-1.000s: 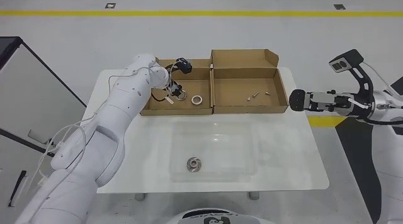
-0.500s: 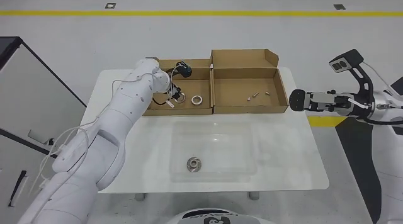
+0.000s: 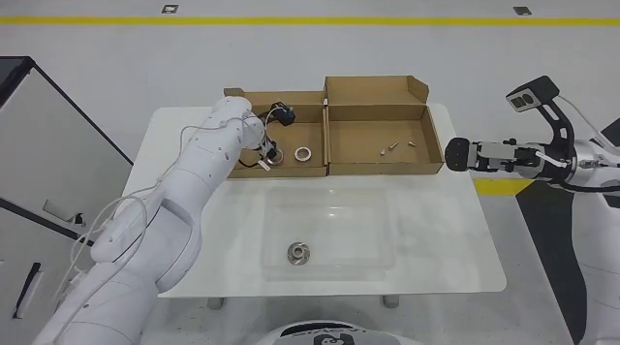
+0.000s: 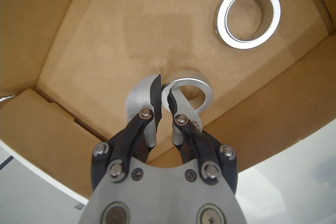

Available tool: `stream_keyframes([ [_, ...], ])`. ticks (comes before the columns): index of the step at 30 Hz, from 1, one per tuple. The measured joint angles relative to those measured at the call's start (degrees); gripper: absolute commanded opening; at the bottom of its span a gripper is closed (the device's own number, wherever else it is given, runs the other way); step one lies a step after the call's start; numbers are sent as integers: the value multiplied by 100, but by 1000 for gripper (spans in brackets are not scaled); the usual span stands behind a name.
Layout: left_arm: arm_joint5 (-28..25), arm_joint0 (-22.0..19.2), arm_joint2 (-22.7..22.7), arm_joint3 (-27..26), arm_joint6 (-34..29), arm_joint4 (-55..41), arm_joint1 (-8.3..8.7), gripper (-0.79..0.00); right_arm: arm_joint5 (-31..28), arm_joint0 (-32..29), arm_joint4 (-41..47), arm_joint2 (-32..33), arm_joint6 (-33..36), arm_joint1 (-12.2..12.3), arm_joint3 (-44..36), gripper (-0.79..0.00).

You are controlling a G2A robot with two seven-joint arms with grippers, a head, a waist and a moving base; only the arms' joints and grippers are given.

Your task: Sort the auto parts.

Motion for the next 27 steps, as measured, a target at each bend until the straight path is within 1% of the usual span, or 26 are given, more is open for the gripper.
stream_keyframes([
  [1,-6,-9,6,38,14,-5,-13,-299,0,0,0,0,0,0,0,0],
  [2,-13,-21,11,86,37,-14,-29,-148,0,0,0,0,0,0,0,0],
  [3,-19,-31,14,117,62,-20,-40,-55,0,0,0,0,0,0,0,0],
  [4,-26,-40,16,148,94,-25,-50,-9,0,0,0,0,0,0,0,0],
  [5,-40,-53,18,187,132,-30,-61,0,0,0,0,0,0,0,0,0],
  [12,-106,-169,-32,310,378,-61,-73,0,0,0,0,0,0,0,0,0],
  [14,-122,-203,-62,299,457,-62,-56,0,0,0,0,0,0,0,0,0],
  [18,-146,-275,-177,138,688,-57,33,0,0,0,0,0,0,0,0,0],
  [20,-197,-282,-247,-10,803,-43,97,0,0,0,0,0,0,0,0,0],
  [23,-358,-236,-414,-379,955,-33,248,0,0,0,0,0,0,0,0,0],
  [26,-534,-58,-661,-1002,987,-38,455,0,0,0,0,0,0,0,0,0],
  [27,-570,66,-787,-1343,931,-30,554,0,0,0,0,0,0,0,0,0],
])
